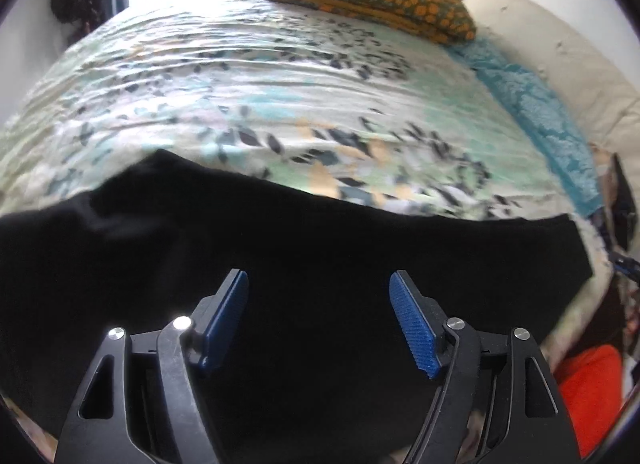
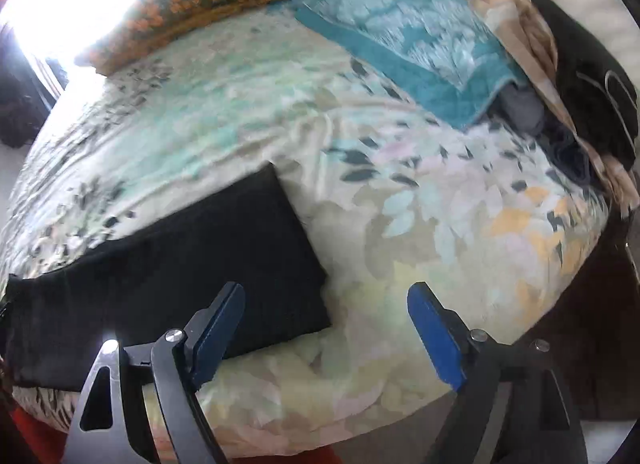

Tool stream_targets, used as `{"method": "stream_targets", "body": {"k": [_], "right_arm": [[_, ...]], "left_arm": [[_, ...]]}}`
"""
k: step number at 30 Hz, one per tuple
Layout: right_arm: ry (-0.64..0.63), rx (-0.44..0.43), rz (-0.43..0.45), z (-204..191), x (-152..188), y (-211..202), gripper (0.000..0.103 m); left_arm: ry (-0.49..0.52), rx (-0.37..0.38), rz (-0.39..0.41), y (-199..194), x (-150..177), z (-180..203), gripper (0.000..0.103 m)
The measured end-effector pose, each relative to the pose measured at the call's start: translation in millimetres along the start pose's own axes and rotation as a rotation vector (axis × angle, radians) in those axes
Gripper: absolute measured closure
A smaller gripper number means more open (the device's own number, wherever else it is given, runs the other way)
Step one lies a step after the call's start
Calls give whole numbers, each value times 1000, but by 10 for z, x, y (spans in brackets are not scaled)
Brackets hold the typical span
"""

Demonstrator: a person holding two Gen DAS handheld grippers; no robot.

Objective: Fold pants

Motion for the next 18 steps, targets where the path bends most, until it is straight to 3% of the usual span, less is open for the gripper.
{"method": "stream_targets", "body": {"k": [3,5,6,9,12,14,15,16,17,18], "right_arm": [[-64,-256,42,-775,72,-161,19],[-140,-432,0,-1473,220,-85,19],[-196,-474,-34,-1800,308,-5,20],[-327,-453,-93,-2385,561,301,20],[-301,-407,-150,-2347,710,585,22],[-237,-426,-130,-2199,702,572,23],[-212,-407,-138,-2128,682,566,23],[-193,-390,-143,-2058,666,556,23],[-167,-379,-141,-1981,646,541,23],[-132,-366,-143,-1892,632,533,23]], "left_arm": [[164,95,-67,20,432,510,26],[257,40,-77,94,638,644,25],[254,0,-79,121,662,570,25],[89,-104,-51,21,531,-185,26],[-98,-196,6,-247,322,-1232,26],[-245,-316,33,-459,254,-1949,30],[-336,-226,73,-614,258,-2263,36],[-422,-137,88,-724,279,-2494,58],[-488,-118,64,-787,306,-2673,90],[-496,-154,46,-838,323,-2744,98]]}}
Point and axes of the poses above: each gripper's, at about its wrist camera, not at the fingertips, and y roughly the way its jaws point, z to its right, x to its underside, the point moved 2 cm from there along y, roughly the way its jaws point, and after that the axes turned 5 degrees about -y, right-handed, at the moved point
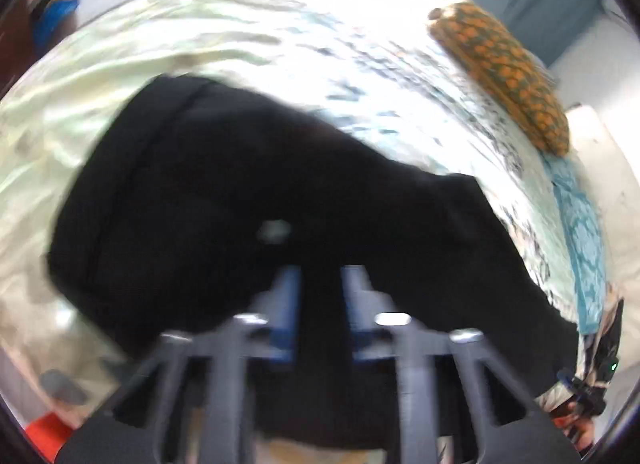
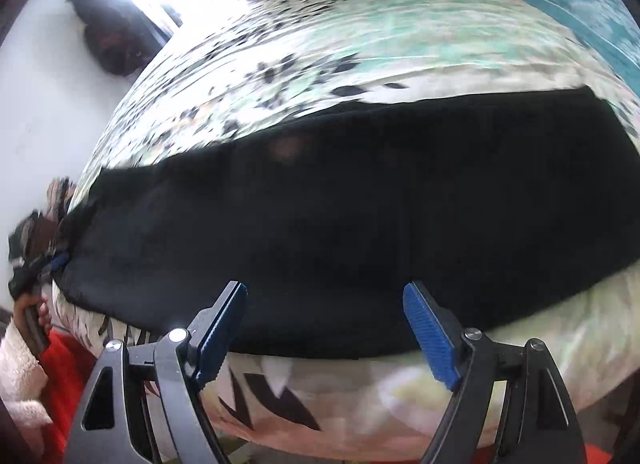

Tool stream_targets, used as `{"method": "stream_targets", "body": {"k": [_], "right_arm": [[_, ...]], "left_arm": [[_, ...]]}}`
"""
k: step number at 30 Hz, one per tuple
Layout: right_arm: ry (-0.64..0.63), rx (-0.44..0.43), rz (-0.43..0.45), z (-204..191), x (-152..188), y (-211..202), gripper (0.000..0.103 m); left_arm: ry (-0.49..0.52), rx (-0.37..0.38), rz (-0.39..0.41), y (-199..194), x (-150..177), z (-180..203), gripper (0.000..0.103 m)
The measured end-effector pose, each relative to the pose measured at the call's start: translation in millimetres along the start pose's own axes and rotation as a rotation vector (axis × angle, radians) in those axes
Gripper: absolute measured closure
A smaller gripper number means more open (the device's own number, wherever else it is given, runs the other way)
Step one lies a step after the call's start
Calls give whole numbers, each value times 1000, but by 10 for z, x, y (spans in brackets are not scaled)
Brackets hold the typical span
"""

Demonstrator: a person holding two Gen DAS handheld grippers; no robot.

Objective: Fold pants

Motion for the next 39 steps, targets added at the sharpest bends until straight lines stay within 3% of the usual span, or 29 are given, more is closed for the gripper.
{"method": "stream_targets", "body": {"k": [1,3,4,6,9,14,16,21,24,28,31,32,33,35,39], "right_arm": [[49,7,0,101,0,-50,23],[169,-15,59,358,-27,-274,23],[230,-35,131,527,-48,-461,23],[330,-19,244,886,-51,-815,18],[488,-19,306,1512,49,-1151,18],[658,-213,298,2165,262,-1090,18],[678,-245,262,2300,247,-973,18],[688,-269,311,2489,127,-740,18],[681,-272,292,2539,137,-576,19],[594,-350,313,2460,-50,-542,21],[516,-278,236,2410,-139,-408,48],[523,-241,218,2434,-133,-365,74],[543,-236,210,2463,-123,-340,81],[530,-264,229,2421,-140,-368,89],[489,-380,342,2100,-172,-768,89]], "left_arm": [[11,-19,16,-74,-3,-20,97],[30,-68,79,-269,45,45,56],[46,-80,122,-375,87,123,20],[107,-28,203,-564,203,361,20],[204,30,198,-612,366,821,20],[284,114,109,-378,740,1557,20],[327,111,66,-264,923,1798,20],[441,91,27,-207,1230,2145,20],[435,84,18,-210,1231,2105,20],[397,72,4,-146,1195,2041,20],[395,66,1,-109,1202,2022,20],[398,61,-1,-97,1209,2015,20],[397,56,-5,-81,1215,2014,20],[385,58,-13,-70,1217,2001,20],[370,90,1,-116,1180,1990,20]]}}
Point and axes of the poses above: each gripper's, at about its wrist camera, not at the fingertips, and y roughly the way its jaws point, z to its right, x to its underside, the point moved 2 cm from there along y, roughly the way its jaws point, and after that the axes turned 5 degrees about -y, right-handed, at the moved point
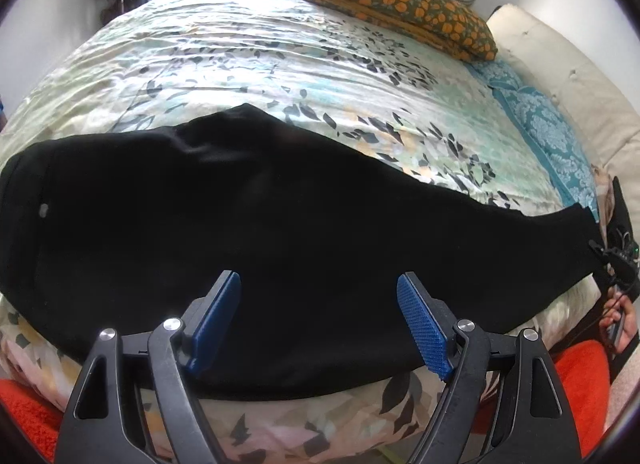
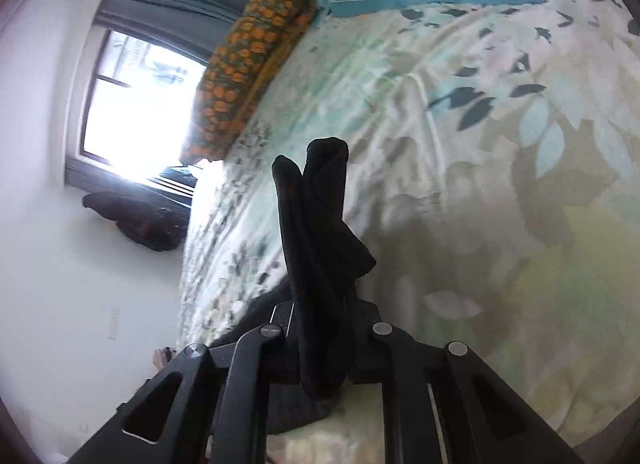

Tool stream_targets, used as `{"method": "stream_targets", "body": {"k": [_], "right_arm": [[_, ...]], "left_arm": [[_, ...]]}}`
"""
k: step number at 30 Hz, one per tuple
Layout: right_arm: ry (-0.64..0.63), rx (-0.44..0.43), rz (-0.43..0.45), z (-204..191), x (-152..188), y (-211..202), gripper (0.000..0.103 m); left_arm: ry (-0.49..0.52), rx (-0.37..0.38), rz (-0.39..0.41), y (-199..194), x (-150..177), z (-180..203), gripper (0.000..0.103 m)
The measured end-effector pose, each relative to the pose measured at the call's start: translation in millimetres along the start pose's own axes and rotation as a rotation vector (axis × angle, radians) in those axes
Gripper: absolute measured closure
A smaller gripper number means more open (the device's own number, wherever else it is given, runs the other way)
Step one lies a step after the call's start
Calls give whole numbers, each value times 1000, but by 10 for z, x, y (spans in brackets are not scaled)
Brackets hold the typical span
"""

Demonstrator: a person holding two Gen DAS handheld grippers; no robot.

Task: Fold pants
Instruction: 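Grasp the leg ends with the right tool and fold them onto the waistband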

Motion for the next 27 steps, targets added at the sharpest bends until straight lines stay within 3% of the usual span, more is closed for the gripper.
{"method": "stream_targets", "body": {"k": [6,13,19,23,27], "right_arm": [[-60,-203,-31,-1136,383,110,89],[-148,-370,-213,-2626,1340,1232,89],[-258,-366,-383,-3459,2299,2426,89],[-315,-313,-475,-3684,2798,2997,89],[-451,-202,-512,-3786,3114,3326,89]], "left_arm": [[-50,21,24,-121,-155,-163,20],[-78,-25,93,-583,-275,-549,20],[-131,-28,135,-833,-70,-890,20],[-193,-27,117,-829,79,-1131,20],[-223,-26,119,-820,132,-1257,20]]}}
Point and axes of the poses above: each gripper's, at about its wrist camera, not at the fingertips, and y roughly the way its jaws point, z to its right, x to its underside, the point moved 2 cm from there along y, roughly the way its jaws point, and after that the axes turned 5 degrees about -y, right-handed, at the moved point
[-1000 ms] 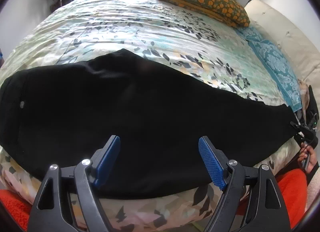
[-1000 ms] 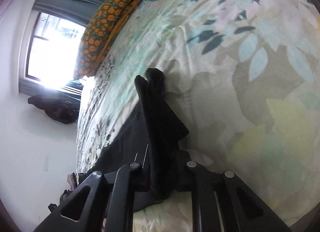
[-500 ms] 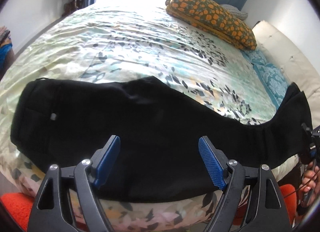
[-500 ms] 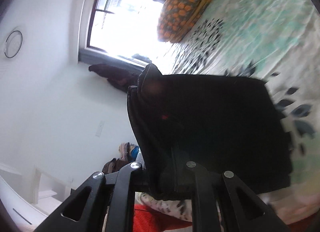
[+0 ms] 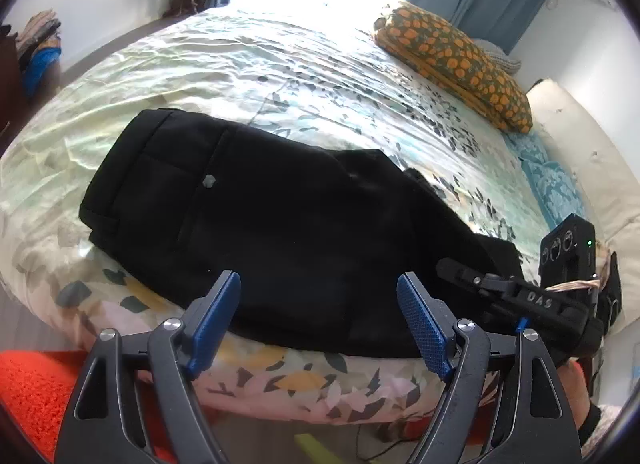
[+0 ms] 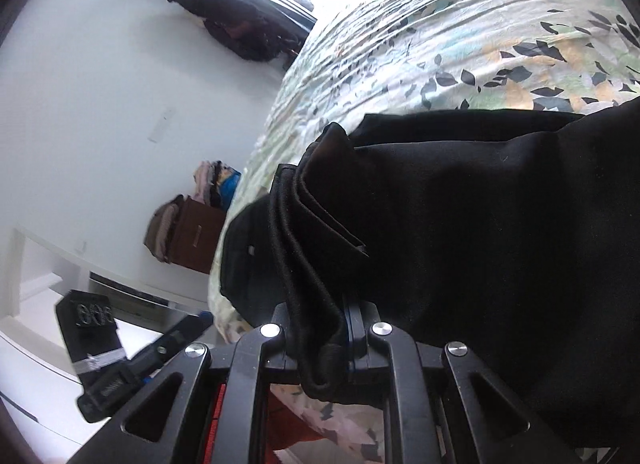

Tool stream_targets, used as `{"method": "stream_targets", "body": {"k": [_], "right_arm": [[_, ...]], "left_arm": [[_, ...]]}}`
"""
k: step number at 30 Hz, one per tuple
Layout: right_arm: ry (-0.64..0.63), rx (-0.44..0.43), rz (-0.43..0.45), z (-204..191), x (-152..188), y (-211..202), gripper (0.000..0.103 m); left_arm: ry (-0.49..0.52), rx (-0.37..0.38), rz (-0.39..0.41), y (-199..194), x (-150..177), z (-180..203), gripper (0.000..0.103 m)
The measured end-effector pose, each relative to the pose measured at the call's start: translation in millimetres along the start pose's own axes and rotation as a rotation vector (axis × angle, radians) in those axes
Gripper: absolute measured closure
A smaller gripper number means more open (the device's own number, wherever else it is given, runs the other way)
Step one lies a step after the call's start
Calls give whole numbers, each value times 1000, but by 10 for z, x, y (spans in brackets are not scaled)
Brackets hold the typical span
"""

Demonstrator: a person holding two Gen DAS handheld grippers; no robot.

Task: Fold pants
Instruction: 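Grasp the leg ends with the right tool and fold them onto the waistband, then open the right tool and withdraw both tools from the folded trousers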

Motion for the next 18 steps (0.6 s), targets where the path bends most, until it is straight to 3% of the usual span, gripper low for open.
{"method": "stream_targets", "body": {"k": [2,4,5,10,13,15,18], "right_arm": [[-64,66,-20,-39,-3,137,81],[-155,124,-36,-135,-16,232,40],[-189,146,-48,-185,-20,265,0],[-315,58,-74,-430,144,-42,1],[-413,160,-6,-352,251,-500,0],[-398,233,18,-161,308,-724,0],[-257,271,55,170,363,-1000,0]], "left_arm": [[-10,7,2,14,-6,-18,20],[-22,21,-1,45,-20,-11,20],[-29,29,-2,50,-29,-8,20],[-36,89,21,31,-107,174,20],[32,143,-10,135,-115,468,20],[117,164,-79,337,-60,712,20],[254,74,-141,709,70,940,23]]}}
Point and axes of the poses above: each gripper's, at about its wrist camera, not at the fingertips, and y roughly the way its jaws point, z to its right, x to its underside, the point moved 2 cm from there along y, roughly the way its jaws point, and after that the axes turned 5 degrees about -y, right-handed, at the moved point
